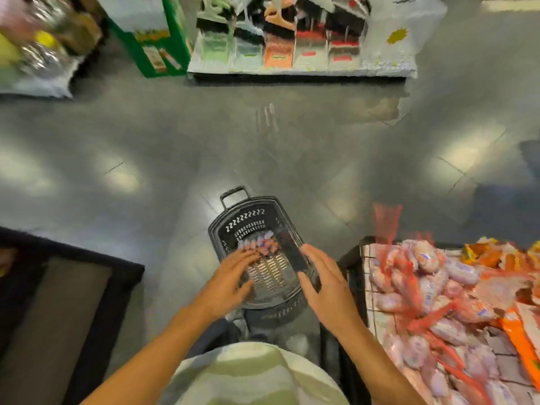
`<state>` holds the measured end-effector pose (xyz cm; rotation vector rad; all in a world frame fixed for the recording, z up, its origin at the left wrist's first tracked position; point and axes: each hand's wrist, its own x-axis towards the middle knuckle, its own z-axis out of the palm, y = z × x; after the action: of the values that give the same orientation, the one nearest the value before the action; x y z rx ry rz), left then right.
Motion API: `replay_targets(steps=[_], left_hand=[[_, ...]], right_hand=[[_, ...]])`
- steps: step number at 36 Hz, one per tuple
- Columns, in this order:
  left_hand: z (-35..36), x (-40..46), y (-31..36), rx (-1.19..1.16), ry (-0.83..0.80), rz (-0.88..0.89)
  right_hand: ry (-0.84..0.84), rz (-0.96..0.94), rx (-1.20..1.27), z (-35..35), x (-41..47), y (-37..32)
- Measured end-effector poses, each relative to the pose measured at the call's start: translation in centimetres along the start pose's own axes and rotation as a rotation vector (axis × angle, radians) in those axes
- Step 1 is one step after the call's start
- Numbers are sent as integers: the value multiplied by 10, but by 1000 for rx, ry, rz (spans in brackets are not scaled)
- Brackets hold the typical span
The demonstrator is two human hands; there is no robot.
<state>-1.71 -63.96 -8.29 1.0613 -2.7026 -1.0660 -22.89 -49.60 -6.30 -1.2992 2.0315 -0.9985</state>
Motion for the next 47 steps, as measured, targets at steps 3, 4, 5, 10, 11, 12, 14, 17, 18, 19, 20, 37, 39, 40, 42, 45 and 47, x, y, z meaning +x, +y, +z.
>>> replay_targets(steps=[3,4,5,10,11,12,14,17,18,19,20,37,39,40,42,45,47], left_hand=[[-7,-33,-38,-18,4,-169],[-8,-43,-49,-39,10,-215],[-10,-52,-60,-61,14,-261],[-23,-73,-115,-137,-2,-421],[-26,-74,-125,-160,1,-447],[-27,-72,-134,-181,10,-469],[-30,-68,-152,-184,12,-502],[-30,-58,-173,-173,-39,-522],[-29,-52,-179,-172,-50,-520],[-28,-47,-185,-173,-57,-518],[-26,-40,-192,-174,-65,-513],[142,109,-287,-210,-240,-616],[182,123,-301,-206,-289,-644],[200,130,-310,-187,-315,-646],[235,145,-328,-150,-348,-627],[281,162,-351,-157,-346,-621],[311,176,-367,-180,-343,-606]], right_hand=[[-186,16,-36,34,16,1],[-240,23,-48,44,21,1],[-291,34,-60,55,26,1],[-453,145,-79,98,48,-6],[-477,171,-97,105,52,-8],[-498,197,-110,110,56,-8],[-539,248,-143,120,64,-8],[-583,344,-198,130,75,-4],[-593,377,-214,132,80,-3],[-600,404,-224,134,85,0],[-603,429,-228,137,90,3],[-682,688,-195,259,192,194],[-692,715,-177,284,200,228],[-683,737,-160,296,204,245],[-634,773,-108,324,212,282],[-576,809,-55,361,222,337],[-559,822,-68,386,227,377]])
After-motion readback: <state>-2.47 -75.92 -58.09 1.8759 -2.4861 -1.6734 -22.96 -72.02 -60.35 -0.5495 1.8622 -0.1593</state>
